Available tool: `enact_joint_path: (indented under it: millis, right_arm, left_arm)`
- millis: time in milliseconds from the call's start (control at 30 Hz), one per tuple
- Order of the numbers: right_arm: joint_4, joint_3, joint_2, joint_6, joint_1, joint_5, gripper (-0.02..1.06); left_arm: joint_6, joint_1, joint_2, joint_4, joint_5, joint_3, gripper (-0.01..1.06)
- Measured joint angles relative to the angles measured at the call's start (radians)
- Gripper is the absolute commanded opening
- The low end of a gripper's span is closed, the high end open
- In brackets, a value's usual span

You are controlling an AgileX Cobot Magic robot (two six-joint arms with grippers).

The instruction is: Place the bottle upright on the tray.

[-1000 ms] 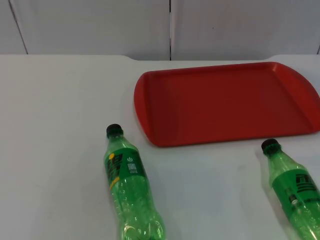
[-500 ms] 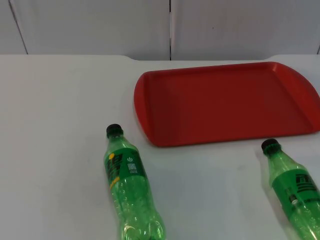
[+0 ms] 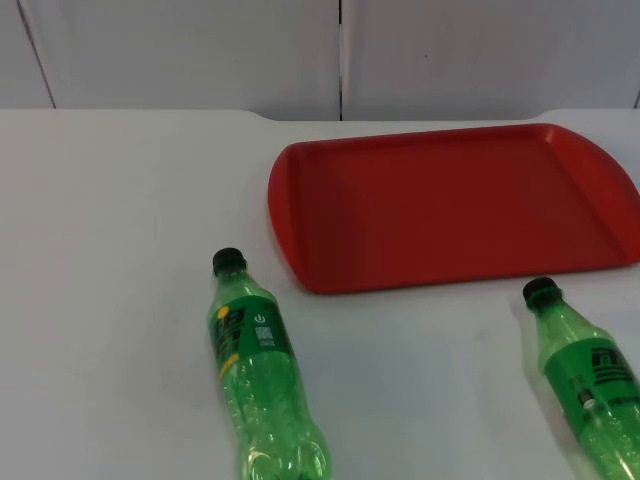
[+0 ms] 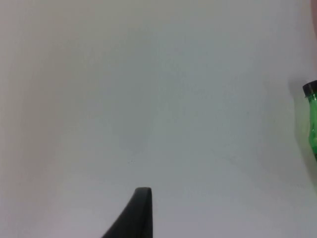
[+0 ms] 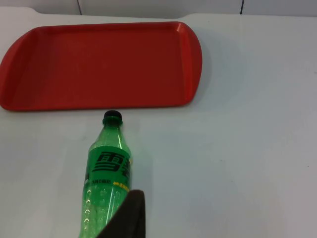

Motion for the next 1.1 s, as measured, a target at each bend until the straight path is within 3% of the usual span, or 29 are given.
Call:
enact_joint_path:
  millis: [467,700,867,1100]
  right_arm:
    - [0.0,0.0,0.0,0.0,0.0,0.0,1.04]
    - [0.0,0.0,0.0,0.0,0.0,0.0,1.04]
    - [0.0,0.0,0.0,0.0,0.0,0.0,1.04]
    - [0.0,0.0,0.0,0.0,0.0,0.0,1.04]
  left_arm:
    - [0.038,-0.005,0.065,-0.139,-0.001,-0.022,1.05]
    - [0.023,-0.155,0.165,-0.159,-0.017,-0.022,1.05]
    - [-0.071,-0.292,0.273,-0.112,-0.08,-0.022,1.05]
    - [-0.167,-0.388,0.38,-0.097,-0.139,-0.024,1.05]
